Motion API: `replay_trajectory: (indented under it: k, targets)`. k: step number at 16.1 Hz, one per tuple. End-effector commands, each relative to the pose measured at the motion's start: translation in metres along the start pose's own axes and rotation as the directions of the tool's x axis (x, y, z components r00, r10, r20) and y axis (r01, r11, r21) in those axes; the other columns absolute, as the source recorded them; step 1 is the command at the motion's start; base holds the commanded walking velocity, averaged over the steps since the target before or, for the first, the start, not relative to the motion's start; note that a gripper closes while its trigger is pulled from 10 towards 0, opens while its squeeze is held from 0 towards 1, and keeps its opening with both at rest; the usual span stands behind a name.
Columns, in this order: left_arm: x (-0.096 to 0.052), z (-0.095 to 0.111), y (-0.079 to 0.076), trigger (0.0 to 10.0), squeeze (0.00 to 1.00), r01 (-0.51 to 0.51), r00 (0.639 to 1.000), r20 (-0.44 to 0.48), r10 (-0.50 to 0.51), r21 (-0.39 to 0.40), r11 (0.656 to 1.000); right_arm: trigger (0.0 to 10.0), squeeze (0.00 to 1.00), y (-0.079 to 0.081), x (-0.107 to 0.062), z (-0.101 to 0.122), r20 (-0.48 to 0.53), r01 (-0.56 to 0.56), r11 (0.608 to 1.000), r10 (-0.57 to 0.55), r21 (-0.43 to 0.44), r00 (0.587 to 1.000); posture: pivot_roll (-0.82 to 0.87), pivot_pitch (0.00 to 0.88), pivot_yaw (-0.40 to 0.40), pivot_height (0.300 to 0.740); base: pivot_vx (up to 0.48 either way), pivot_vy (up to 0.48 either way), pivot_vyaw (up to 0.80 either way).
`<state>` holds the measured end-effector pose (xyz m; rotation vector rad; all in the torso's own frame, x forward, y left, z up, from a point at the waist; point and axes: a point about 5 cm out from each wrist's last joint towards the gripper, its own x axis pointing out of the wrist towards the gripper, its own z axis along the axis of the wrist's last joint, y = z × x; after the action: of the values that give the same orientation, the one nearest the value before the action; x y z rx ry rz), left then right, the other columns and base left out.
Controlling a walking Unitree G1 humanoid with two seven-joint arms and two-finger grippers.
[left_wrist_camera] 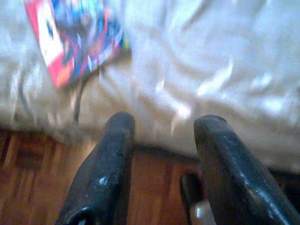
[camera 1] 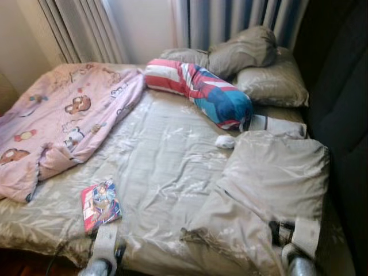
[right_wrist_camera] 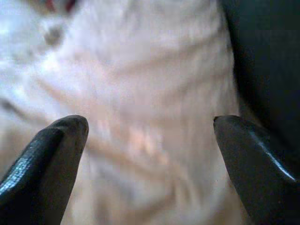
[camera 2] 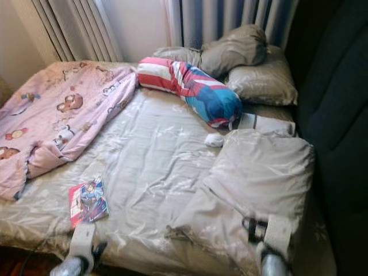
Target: Clean up the room
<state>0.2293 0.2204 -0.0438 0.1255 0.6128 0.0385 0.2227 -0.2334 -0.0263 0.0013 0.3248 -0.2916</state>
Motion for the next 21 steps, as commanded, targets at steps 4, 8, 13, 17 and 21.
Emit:
replay_trajectory:
  k: [4, 8, 13, 17, 21]
  targets:
    - [0.007, 0.068, -0.011, 10.0, 0.00, 0.032, 0.935, 0.354, -0.025, -0.013, 0.999, 10.0, 0.00, 0.009, -0.004, 0.014, 0.136, -0.143, 0.987, 0.152, -0.075, 0.979, -0.05, 0.020, 0.013, 0.740, 0.000, 0.000, 0.00]
    - [0.000, 0.064, -0.021, 10.0, 0.00, -0.001, 0.909, 0.416, -0.002, 0.007, 1.000, 10.0, 0.00, 0.006, -0.009, 0.016, 0.169, -0.170, 0.982, 0.182, -0.081, 0.969, -0.03, 0.000, -0.051, 0.740, 0.000, 0.000, 0.00]
    - [-0.003, 0.066, -0.030, 10.0, 0.00, 0.005, 0.897, 0.442, -0.011, 0.015, 1.000, 10.0, 0.00, 0.000, -0.001, 0.027, 0.197, -0.104, 0.994, 0.106, -0.019, 0.975, -0.01, 0.000, -0.038, 0.740, 0.000, 0.000, 0.00]
    - [-0.001, 0.076, -0.020, 10.0, 0.00, -0.022, 0.887, 0.462, 0.004, 0.032, 0.999, 10.0, 0.00, -0.001, -0.004, 0.011, 0.114, -0.062, 0.997, 0.057, 0.037, 0.992, -0.02, 0.000, 0.008, 0.740, 0.000, 0.000, 0.00]
    - [0.004, 0.086, -0.022, 10.0, 0.00, 0.008, 0.888, 0.458, -0.032, 0.054, 0.998, 10.0, 0.00, -0.003, 0.000, 0.015, 0.106, -0.047, 0.999, 0.044, 0.023, 0.993, -0.04, 0.007, 0.022, 0.732, 0.000, 0.000, 0.00]
